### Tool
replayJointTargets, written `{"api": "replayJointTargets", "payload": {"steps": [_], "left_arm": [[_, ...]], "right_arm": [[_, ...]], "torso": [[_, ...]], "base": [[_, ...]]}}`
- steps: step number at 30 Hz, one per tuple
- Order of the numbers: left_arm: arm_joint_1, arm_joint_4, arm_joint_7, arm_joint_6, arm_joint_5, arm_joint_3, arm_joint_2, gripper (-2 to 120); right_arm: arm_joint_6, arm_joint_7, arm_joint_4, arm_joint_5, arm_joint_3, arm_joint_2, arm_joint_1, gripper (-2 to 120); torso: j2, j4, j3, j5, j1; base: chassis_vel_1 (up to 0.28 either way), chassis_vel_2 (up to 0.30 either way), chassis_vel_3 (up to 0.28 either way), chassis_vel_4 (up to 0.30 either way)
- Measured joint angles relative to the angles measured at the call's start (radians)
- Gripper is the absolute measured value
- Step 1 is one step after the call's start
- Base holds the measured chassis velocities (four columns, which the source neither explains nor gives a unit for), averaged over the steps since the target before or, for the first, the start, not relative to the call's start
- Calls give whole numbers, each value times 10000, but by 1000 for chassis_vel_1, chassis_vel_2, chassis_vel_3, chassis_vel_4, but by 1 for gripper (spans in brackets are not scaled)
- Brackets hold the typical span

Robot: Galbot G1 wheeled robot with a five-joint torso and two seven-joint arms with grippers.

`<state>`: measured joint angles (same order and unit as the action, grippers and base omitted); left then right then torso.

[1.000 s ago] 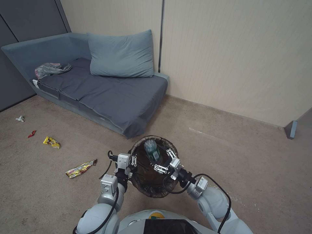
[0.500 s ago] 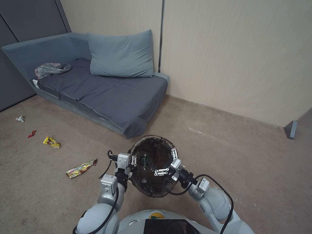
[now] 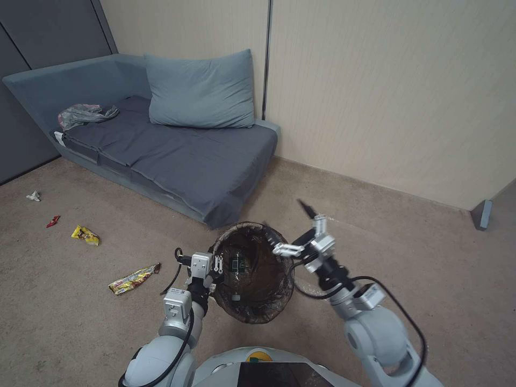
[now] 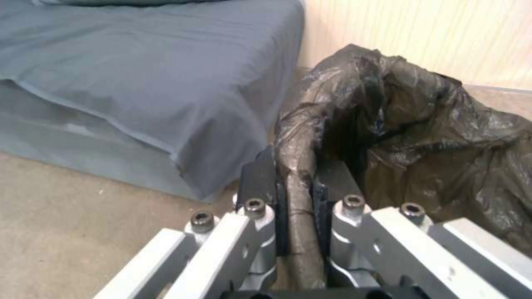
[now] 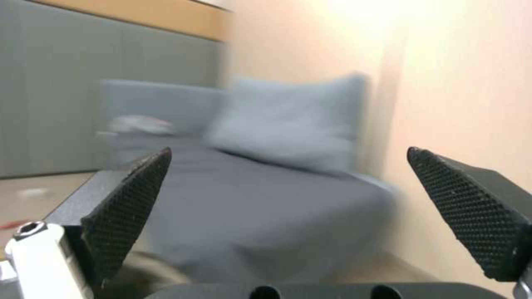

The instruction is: Pick up the trash bin, then pick up the garbage from the floor and place it into the trash bin.

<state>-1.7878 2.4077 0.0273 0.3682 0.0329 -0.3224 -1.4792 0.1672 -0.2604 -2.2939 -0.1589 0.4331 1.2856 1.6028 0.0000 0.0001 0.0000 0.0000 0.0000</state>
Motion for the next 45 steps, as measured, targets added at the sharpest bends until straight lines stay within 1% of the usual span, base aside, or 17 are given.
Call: {"api": "replayJointTargets", "payload": {"steps": [1, 2, 3, 4, 6, 7, 9, 11, 16, 18, 24, 36, 45], "left_arm": [[-3, 4, 13, -29, 1, -50, -1, 7], [4, 4, 37, -77, 3, -78, -6, 7], [4, 4, 37, -77, 3, -78, -6, 7], [20, -3, 77, -110, 5, -106, -16, 7], [78, -23, 91, -142, 10, -189, -12, 7], [78, -23, 91, -142, 10, -189, -12, 7], [118, -19, 103, -146, -30, -244, 4, 7], [127, -10, 135, -149, -59, -235, 5, 7], [122, -8, 182, -172, -66, -218, -8, 7], [106, 15, 232, -192, -96, -218, -37, 7], [89, 65, 287, -201, -185, -200, -24, 7], [40, 151, 285, -207, -210, -186, -42, 7], [31, 198, 266, -207, -214, -183, -61, 7]], "right_arm": [[-368, 508, -289, 15, 187, 43, 252, 100], [-978, 1396, -755, 23, 506, 192, 623, 100], [-978, 1396, -755, 23, 506, 192, 623, 100], [-1576, 2093, -1134, 64, 757, 386, 924, 100], [-2496, 3125, -1798, 119, 981, 821, 1462, 100], [-2496, 3125, -1798, 119, 981, 821, 1462, 100], [-2984, 3785, -2126, 385, 1132, 1318, 2068, 100], [-3030, 4043, -2155, 563, 1213, 1650, 2470, 100], [-2758, 4094, -2155, 806, 1241, 1969, 2902, 100], [-2405, 4040, -2149, 967, 1173, 2297, 3112, 100], [-1945, 3852, -1917, 1225, 1028, 2719, 3099, 100], [-1466, 3515, -1660, 1337, 1076, 2740, 3050, 100], [-1383, 3350, -1640, 1345, 1096, 2739, 3005, 100]], "torso": [[0, -2, 0, 0, 0], [0, -4, 0, 0, 0], [0, -4, 0, 0, 0], [0, -3, 0, 0, 0], [0, -1, 0, 0, 0], [0, -1, 0, 0, 0], [0, -2, -1, 0, 0], [0, -1, 0, -1, 0], [0, -1, 0, -1, 0], [0, 1, 0, -1, 0], [0, 0, 0, -1, 0], [0, -1, 0, 0, 0], [0, -2, 0, 1, 0]], "base": [[0, 0, 0, 0], [0, 0, 0, 0], [0, 0, 0, 0], [0, 0, 0, 0], [0, 0, 0, 0], [0, 0, 0, 0], [0, 0, 0, 0], [0, 0, 0, 0], [0, 0, 0, 0], [0, 0, 0, 0], [0, 0, 0, 0], [0, 0, 0, 0], [0, 0, 0, 0]]}}
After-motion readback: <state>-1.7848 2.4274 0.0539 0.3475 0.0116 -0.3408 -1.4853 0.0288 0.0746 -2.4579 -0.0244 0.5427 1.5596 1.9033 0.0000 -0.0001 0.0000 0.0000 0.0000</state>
